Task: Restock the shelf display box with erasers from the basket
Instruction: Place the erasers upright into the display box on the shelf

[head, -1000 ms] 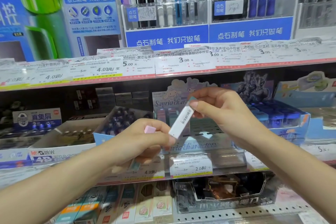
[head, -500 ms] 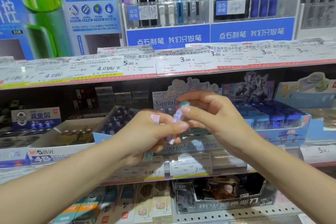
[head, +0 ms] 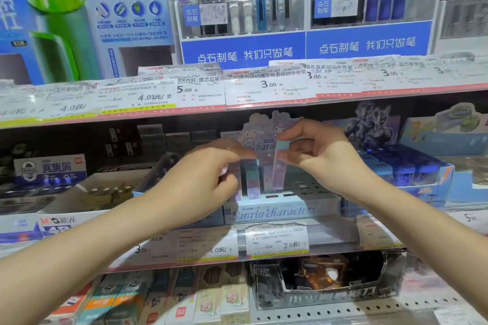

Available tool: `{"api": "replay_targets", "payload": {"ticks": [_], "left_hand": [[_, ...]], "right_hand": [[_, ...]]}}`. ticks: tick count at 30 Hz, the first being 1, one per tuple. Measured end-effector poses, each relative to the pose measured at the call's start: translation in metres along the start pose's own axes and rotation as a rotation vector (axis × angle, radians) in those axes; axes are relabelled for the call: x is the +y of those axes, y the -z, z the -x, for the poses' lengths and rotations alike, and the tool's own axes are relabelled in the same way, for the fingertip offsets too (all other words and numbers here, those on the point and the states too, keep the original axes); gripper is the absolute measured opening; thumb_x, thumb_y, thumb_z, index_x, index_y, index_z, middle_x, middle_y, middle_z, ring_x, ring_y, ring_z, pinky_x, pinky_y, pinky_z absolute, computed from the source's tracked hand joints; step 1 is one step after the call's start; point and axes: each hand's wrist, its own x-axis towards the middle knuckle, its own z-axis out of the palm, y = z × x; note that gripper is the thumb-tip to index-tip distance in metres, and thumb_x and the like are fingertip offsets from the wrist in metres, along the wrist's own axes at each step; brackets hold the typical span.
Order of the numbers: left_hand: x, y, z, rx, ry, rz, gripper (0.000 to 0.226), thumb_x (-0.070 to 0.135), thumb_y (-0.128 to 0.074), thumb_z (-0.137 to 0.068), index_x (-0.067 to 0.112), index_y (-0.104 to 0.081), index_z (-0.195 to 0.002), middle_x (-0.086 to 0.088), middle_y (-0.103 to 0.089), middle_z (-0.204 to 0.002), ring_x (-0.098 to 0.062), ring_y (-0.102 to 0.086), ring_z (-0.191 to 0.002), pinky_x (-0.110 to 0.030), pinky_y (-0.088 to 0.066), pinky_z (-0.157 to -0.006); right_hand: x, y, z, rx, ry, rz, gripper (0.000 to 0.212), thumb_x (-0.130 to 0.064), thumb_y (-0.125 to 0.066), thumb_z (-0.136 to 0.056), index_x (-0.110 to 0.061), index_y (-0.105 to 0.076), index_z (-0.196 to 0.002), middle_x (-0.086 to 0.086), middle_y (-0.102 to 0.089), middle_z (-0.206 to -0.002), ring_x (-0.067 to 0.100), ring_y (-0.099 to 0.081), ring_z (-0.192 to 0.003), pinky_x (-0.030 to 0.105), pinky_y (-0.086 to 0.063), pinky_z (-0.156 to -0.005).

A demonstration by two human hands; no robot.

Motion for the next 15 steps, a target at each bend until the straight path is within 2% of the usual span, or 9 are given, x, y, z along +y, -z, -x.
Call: {"api": "replay_targets", "payload": {"ticks": [2, 4, 5, 7, 8, 9, 11, 13, 15], "left_hand": [[-0.0029, -0.0027, -0.0017, -0.081, -0.009, -0.129, 0.048, 0.024, -0.035, -0.075, 0.030, -0.060, -0.116, -0.001, -0.072, -0.090, -0.011, -0.062, -0.072, -0.031, -0.052, -0.069], [-0.0028, -0.0041, -0.0016, -0.128, 0.010, -0.159, 0.052, 0.016, -0.040, -0.080, 0.037, -0.052, -0.127, -0.002, -0.072, -0.105, -0.014, -0.062, -0.070, -0.029, -0.053, -0.071], [-0.0024, -0.0048, -0.0009, -0.141, 0.007, -0.158, 0.057, 0.013, -0.042, -0.082, 0.040, -0.047, -0.132, 0.000, -0.072, -0.106, -0.014, -0.062, -0.070, -0.028, -0.054, -0.072], [-0.0013, -0.0050, 0.0001, -0.168, 0.000, -0.187, 0.061, 0.011, -0.042, -0.083, 0.043, -0.041, -0.135, -0.001, -0.073, -0.088, -0.011, -0.058, -0.060, -0.026, -0.053, -0.066], [-0.0024, -0.0053, 0.0000, -0.176, 0.000, -0.179, 0.062, 0.010, -0.043, -0.083, 0.043, -0.042, -0.135, 0.000, -0.073, -0.083, -0.009, -0.055, -0.056, -0.017, -0.049, -0.060], [-0.0034, -0.0051, -0.0005, -0.179, 0.002, -0.154, 0.062, 0.008, -0.043, -0.082, 0.043, -0.044, -0.134, 0.003, -0.074, -0.089, -0.004, -0.055, -0.055, -0.008, -0.043, -0.055], [-0.0036, -0.0039, -0.0015, -0.183, 0.001, -0.105, 0.062, 0.007, -0.043, -0.081, 0.041, -0.047, -0.132, 0.010, -0.069, -0.116, 0.002, -0.056, -0.057, -0.004, -0.040, -0.055], [-0.0048, -0.0031, -0.0024, -0.182, -0.005, -0.035, 0.060, 0.009, -0.041, -0.079, 0.039, -0.050, -0.130, 0.015, -0.062, -0.127, -0.004, -0.064, -0.069, -0.013, -0.050, -0.072], [-0.0054, -0.0017, -0.0032, -0.196, -0.004, 0.005, 0.060, 0.009, -0.041, -0.079, 0.038, -0.051, -0.130, 0.016, -0.059, -0.130, -0.021, -0.068, -0.097, -0.031, -0.052, -0.093]], "right_hand": [[0.0053, -0.0022, -0.0010, -0.021, 0.004, 0.016, 0.032, 0.000, -0.069, -0.075, -0.030, -0.058, -0.076, -0.007, -0.061, -0.082, -0.001, -0.059, -0.064, 0.010, -0.050, -0.068], [0.0079, -0.0043, -0.0012, -0.033, 0.001, 0.003, 0.031, 0.000, -0.069, -0.075, -0.029, -0.058, -0.077, -0.006, -0.062, -0.083, 0.004, -0.059, -0.068, 0.014, -0.049, -0.071], [0.0080, -0.0048, -0.0008, -0.035, 0.001, -0.007, 0.031, 0.001, -0.069, -0.075, -0.028, -0.059, -0.077, -0.006, -0.062, -0.083, 0.005, -0.059, -0.070, 0.014, -0.049, -0.071], [0.0078, -0.0047, -0.0002, -0.045, 0.002, -0.014, 0.030, 0.000, -0.069, -0.075, -0.028, -0.059, -0.077, -0.004, -0.063, -0.084, 0.005, -0.060, -0.071, 0.014, -0.050, -0.071], [0.0077, -0.0045, 0.0001, -0.054, 0.001, -0.011, 0.029, -0.001, -0.069, -0.075, -0.028, -0.060, -0.078, -0.002, -0.063, -0.084, 0.005, -0.060, -0.072, 0.015, -0.050, -0.072], [0.0073, -0.0045, 0.0003, -0.067, 0.000, -0.006, 0.027, -0.001, -0.069, -0.075, -0.027, -0.060, -0.078, -0.001, -0.064, -0.085, 0.006, -0.061, -0.074, 0.017, -0.051, -0.073], [0.0081, -0.0058, 0.0008, -0.090, 0.005, 0.009, 0.024, -0.003, -0.070, -0.075, -0.026, -0.061, -0.079, 0.001, -0.066, -0.087, 0.007, -0.062, -0.076, 0.019, -0.051, -0.076], [0.0105, -0.0071, 0.0011, -0.090, 0.006, 0.023, 0.023, -0.005, -0.070, -0.075, -0.025, -0.062, -0.079, 0.003, -0.067, -0.087, 0.008, -0.062, -0.077, 0.022, -0.052, -0.079], [0.0124, -0.0081, 0.0022, -0.089, 0.003, 0.043, 0.021, -0.005, -0.071, -0.075, -0.024, -0.063, -0.080, 0.004, -0.067, -0.087, 0.007, -0.063, -0.078, 0.023, -0.052, -0.079]]}}
